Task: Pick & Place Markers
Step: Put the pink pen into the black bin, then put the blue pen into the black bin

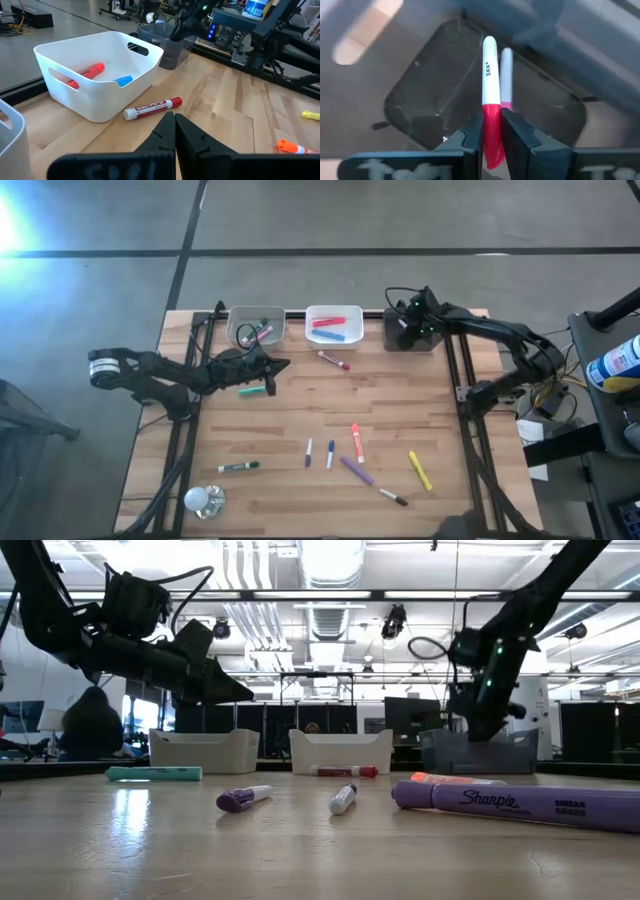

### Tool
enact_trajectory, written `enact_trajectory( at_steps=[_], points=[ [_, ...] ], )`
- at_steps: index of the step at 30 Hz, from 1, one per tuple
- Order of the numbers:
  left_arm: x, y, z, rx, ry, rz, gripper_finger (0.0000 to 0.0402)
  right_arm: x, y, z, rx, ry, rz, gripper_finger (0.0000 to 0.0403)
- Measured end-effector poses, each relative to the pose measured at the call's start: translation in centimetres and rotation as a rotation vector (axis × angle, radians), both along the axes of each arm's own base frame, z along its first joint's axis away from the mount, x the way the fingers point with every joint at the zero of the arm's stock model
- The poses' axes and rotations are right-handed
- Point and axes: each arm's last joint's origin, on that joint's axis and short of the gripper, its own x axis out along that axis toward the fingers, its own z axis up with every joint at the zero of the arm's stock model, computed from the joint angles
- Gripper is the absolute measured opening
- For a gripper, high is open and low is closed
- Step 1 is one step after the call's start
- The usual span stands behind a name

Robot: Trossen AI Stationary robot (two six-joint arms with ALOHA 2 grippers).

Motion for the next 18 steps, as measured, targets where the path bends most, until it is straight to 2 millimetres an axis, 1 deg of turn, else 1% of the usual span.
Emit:
enact_trajectory(
  at_steps=[3, 6, 12, 15, 18],
  points=[
    [0.0, 0.0, 0.0, 0.000, 0.000, 0.000, 0.0000, 0.2, -0.4, -1.4, 0.040, 0.024, -0.003, 0.0054],
    [0.0, 0.0, 0.0, -0.004, -0.002, 0.001, 0.0000, 0.5, -0.8, -1.9, 0.057, 0.032, -0.012, 0.0069],
    [0.1, 0.0, 0.1, -0.003, -0.008, 0.001, 0.0000, 0.8, -1.0, -1.5, 0.041, 0.021, -0.016, 0.0115],
    [0.1, 0.0, 0.1, -0.003, -0.009, 0.001, 0.0000, 0.6, -0.8, -0.6, 0.011, 0.004, -0.013, 0.0135],
    [0.1, 0.0, 0.1, -0.005, -0.010, 0.000, 0.0000, 0.3, -0.4, 0.6, -0.013, -0.015, -0.005, 0.0142]
  ],
)
